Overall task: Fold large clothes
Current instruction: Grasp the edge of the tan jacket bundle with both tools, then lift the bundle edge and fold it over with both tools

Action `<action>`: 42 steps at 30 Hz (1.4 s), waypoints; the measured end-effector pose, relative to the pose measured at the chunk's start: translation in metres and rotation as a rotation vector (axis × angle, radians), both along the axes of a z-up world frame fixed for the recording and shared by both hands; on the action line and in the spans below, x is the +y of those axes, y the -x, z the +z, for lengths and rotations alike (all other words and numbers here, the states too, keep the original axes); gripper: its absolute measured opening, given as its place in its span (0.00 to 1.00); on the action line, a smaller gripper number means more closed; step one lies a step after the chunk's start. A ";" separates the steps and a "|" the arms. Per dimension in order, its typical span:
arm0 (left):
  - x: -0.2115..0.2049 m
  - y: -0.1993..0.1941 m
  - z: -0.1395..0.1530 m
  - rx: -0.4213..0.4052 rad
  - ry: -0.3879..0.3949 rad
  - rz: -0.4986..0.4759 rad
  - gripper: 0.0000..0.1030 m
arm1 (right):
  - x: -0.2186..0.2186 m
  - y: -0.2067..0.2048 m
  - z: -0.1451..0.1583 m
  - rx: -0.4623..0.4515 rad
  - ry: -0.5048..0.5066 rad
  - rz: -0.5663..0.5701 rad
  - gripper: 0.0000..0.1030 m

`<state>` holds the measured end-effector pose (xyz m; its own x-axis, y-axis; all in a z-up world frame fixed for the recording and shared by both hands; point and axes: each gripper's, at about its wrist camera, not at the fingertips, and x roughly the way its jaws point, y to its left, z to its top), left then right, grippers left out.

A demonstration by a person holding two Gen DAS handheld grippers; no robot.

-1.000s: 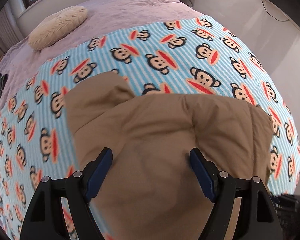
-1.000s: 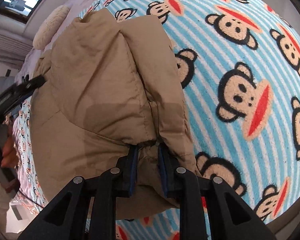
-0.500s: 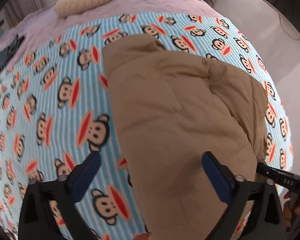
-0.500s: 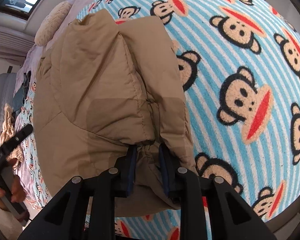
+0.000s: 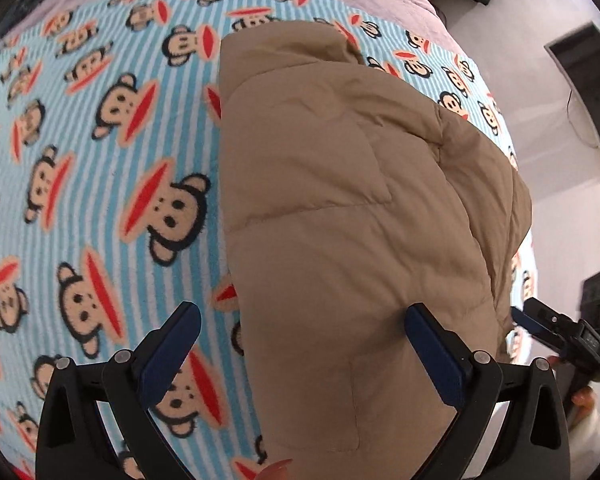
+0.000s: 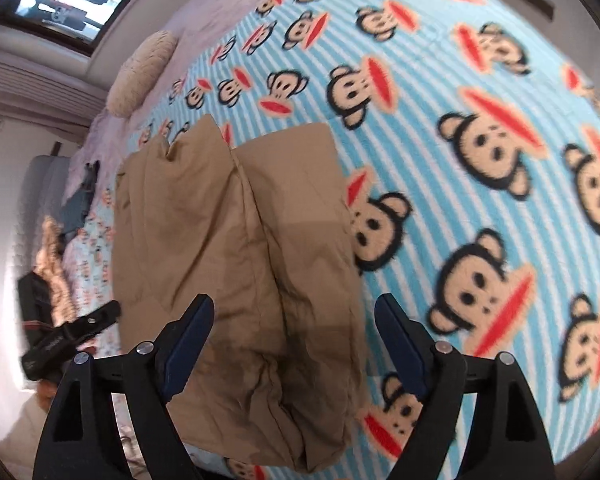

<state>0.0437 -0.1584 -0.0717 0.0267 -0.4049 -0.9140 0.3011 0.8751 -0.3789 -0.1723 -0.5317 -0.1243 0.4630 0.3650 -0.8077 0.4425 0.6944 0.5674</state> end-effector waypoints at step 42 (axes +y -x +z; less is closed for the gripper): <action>0.007 -0.033 -0.066 0.270 0.435 -0.027 0.85 | 0.016 -0.088 -0.096 0.013 -0.480 0.107 0.61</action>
